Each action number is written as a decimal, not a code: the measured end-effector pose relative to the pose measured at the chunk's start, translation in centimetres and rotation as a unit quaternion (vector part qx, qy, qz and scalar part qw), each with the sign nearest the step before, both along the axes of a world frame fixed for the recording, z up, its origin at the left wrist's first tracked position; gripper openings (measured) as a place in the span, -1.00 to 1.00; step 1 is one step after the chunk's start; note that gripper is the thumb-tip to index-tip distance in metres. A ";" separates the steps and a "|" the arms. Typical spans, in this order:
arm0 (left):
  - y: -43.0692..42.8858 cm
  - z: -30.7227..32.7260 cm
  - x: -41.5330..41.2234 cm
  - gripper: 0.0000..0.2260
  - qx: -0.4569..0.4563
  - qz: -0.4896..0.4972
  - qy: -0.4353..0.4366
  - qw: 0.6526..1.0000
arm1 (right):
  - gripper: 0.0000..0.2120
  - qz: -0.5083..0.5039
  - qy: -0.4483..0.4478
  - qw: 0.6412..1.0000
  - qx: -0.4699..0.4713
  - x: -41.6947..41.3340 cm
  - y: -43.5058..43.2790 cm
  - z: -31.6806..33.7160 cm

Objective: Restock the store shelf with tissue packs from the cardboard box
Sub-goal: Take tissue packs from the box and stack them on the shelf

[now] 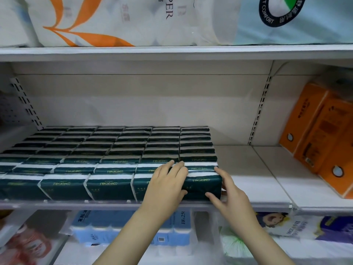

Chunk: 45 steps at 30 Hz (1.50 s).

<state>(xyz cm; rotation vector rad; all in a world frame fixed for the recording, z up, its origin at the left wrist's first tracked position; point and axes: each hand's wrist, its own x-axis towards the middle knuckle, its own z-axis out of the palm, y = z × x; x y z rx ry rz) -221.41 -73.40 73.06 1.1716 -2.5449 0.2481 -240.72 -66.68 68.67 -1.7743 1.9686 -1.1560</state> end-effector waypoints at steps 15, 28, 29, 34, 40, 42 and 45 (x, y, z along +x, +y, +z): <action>-0.8 0.3 0.2 -0.39 0.022 -0.015 -0.021 0.999 | -0.14 0.041 -0.124 0.990 0.057 -0.4 -0.8 1.2; -0.9 -0.2 0.3 -0.38 0.031 -0.008 -0.016 0.999 | -0.34 0.059 0.039 0.992 0.105 -1.1 -1.2 1.3; -0.7 -0.2 0.4 -0.38 0.029 -0.008 -0.017 0.999 | -0.37 0.057 0.044 0.991 0.112 -1.1 -1.2 1.2; -0.7 0.2 0.9 -0.34 0.026 -0.035 -0.058 0.997 | -0.38 0.062 -0.017 0.989 0.134 -1.3 -0.7 2.0; 0.8 2.8 5.2 -0.31 0.092 -0.047 0.047 0.994 | -0.24 0.044 0.003 0.999 -0.010 1.0 1.4 4.7; 1.7 3.0 7.9 -0.32 0.101 -0.035 0.078 0.991 | -0.28 0.056 0.093 0.993 -0.047 3.2 1.5 5.4; 3.4 2.6 12.4 -0.35 0.126 -0.009 0.119 0.985 | -0.30 0.101 0.186 0.976 -0.045 7.5 1.1 5.5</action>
